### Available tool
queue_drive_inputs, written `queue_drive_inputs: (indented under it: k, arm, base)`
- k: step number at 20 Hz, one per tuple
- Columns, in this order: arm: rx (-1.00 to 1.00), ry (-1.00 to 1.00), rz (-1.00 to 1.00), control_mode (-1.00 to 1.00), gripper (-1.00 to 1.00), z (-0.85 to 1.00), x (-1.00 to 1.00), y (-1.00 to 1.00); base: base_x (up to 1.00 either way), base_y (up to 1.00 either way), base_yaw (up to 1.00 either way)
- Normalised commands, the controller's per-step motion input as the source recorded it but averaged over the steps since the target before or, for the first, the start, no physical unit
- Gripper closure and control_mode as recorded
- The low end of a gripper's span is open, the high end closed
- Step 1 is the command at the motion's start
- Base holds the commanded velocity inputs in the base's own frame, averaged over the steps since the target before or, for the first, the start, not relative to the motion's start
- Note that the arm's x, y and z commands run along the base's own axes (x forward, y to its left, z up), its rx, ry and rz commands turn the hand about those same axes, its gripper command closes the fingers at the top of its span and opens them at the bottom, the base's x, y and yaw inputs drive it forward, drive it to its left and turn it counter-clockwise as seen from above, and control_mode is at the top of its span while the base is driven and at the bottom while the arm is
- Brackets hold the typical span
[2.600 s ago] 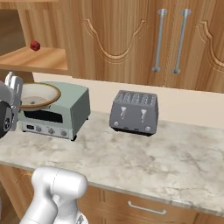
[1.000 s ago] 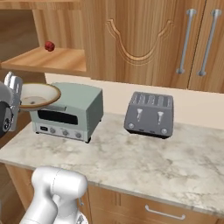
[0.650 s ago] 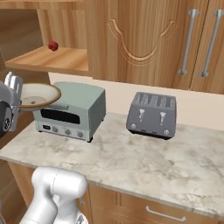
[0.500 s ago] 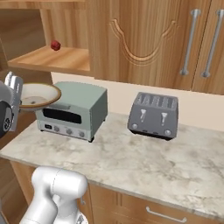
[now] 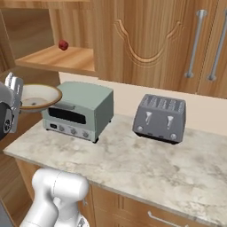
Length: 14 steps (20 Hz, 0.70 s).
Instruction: Pick the mug and place it in the sink. Pick the bowl and place it in the open cabinet and then close the cabinet.
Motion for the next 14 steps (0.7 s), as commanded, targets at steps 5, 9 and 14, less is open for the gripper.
queue_drive_inputs:
  k: [5,9,14]
  arm:
    - [0.0,0.0,0.0,1.0,1.0,0.0,0.0,0.0]
    - [0.0,0.0,0.0,1.0,1.0,0.0,0.0,0.0]
    - [0.0,0.0,0.0,1.0,1.0,0.0,0.0,0.0]
  base:
    - [0.15,-0.24,0.22]
    - [0.16,-0.3,0.14]
    - [0.1,-0.48,0.0]
